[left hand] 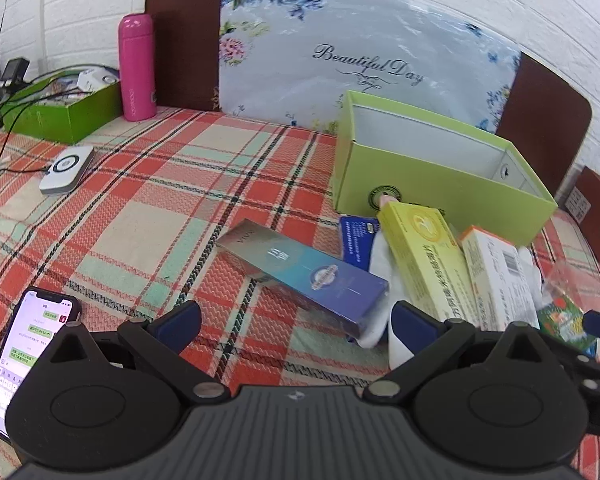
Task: Organize objects
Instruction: 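Grasp the blue-silver slim box with left tool while right tool grasps white barcode medicine box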
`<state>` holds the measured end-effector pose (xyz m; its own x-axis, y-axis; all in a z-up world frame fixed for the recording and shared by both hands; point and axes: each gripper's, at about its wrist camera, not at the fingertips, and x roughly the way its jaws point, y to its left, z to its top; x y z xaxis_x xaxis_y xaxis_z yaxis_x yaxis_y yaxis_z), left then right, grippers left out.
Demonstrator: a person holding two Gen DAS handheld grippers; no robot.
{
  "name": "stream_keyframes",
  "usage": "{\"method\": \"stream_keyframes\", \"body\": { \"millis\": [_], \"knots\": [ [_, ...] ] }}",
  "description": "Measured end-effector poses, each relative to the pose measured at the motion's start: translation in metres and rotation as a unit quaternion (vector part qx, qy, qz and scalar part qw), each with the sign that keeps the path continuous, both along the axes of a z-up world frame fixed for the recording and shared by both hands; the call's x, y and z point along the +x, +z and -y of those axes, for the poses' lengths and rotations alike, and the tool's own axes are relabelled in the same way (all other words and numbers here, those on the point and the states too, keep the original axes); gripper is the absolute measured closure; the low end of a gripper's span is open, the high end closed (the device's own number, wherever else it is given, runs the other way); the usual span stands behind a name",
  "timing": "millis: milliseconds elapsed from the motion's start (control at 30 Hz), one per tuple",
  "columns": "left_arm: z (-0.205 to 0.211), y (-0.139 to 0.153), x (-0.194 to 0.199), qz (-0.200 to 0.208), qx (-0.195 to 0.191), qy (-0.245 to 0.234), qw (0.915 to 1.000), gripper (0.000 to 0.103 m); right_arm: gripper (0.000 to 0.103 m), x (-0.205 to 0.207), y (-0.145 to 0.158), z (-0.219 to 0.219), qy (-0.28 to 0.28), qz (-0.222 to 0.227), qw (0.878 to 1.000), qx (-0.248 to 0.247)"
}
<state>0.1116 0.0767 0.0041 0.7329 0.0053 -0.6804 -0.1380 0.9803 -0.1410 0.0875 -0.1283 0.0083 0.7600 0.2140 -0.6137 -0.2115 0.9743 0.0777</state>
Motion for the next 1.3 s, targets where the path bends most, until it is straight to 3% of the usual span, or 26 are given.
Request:
{"method": "stream_keyframes", "body": {
  "millis": [233, 367, 433, 500, 533, 600, 700, 833, 900, 967, 1033, 1100, 1233, 1300],
  "knots": [
    [-0.008, -0.005, 0.035, -0.019, -0.05, 0.026, 0.9982, 0.0, 0.001, 0.027, -0.004, -0.02, 0.023, -0.001, 1.0, -0.005],
    [-0.007, -0.024, 0.069, -0.054, -0.059, 0.04, 0.996, 0.0, 0.019, 0.037, -0.02, -0.022, 0.021, -0.023, 0.999, 0.003],
    [-0.011, -0.035, 0.078, -0.068, -0.069, 0.027, 0.995, 0.009, 0.028, 0.033, -0.024, -0.02, 0.027, -0.025, 0.999, 0.005],
    [-0.023, -0.037, 0.07, -0.055, -0.121, 0.005, 0.9912, 0.032, 0.045, 0.029, -0.026, -0.016, 0.03, -0.025, 0.999, 0.01],
    [-0.028, -0.037, 0.064, -0.058, -0.132, -0.015, 0.9895, 0.036, 0.048, 0.026, -0.026, -0.014, 0.038, -0.021, 0.999, 0.014],
    [-0.03, -0.035, 0.05, -0.062, -0.114, -0.064, 0.9895, 0.048, 0.062, 0.021, -0.023, -0.011, 0.055, -0.008, 0.998, 0.017],
    [-0.03, -0.039, 0.031, -0.085, -0.066, -0.114, 0.9876, 0.05, 0.073, 0.013, -0.019, -0.017, 0.104, 0.007, 0.994, -0.014],
    [-0.033, -0.04, 0.022, -0.078, -0.049, -0.092, 0.9914, 0.043, 0.07, 0.011, -0.024, -0.023, 0.115, 0.009, 0.993, -0.027],
    [-0.027, -0.042, 0.028, -0.077, -0.032, -0.083, 0.9931, 0.036, 0.053, 0.017, -0.026, -0.019, 0.087, 0.004, 0.996, -0.012],
    [-0.021, -0.044, 0.037, -0.081, -0.008, -0.079, 0.9935, 0.036, 0.039, 0.025, -0.03, -0.011, 0.062, -0.021, 0.998, 0.004],
    [-0.017, -0.045, 0.04, -0.079, 0.009, -0.093, 0.9924, 0.037, 0.036, 0.027, -0.033, -0.008, 0.061, -0.027, 0.998, 0.004],
    [-0.017, -0.044, 0.04, -0.077, 0.003, -0.1, 0.9921, 0.05, 0.032, 0.031, -0.035, -0.009, 0.058, -0.03, 0.998, -0.004],
    [-0.023, -0.044, 0.036, -0.073, -0.016, -0.094, 0.9928, 0.049, 0.029, 0.053, -0.043, -0.013, 0.039, -0.036, 0.998, 0.022],
    [-0.025, -0.045, 0.035, -0.071, -0.02, -0.089, 0.9933, 0.046, 0.033, 0.055, -0.041, -0.013, 0.05, -0.05, 0.997, 0.035]
  ]
}}
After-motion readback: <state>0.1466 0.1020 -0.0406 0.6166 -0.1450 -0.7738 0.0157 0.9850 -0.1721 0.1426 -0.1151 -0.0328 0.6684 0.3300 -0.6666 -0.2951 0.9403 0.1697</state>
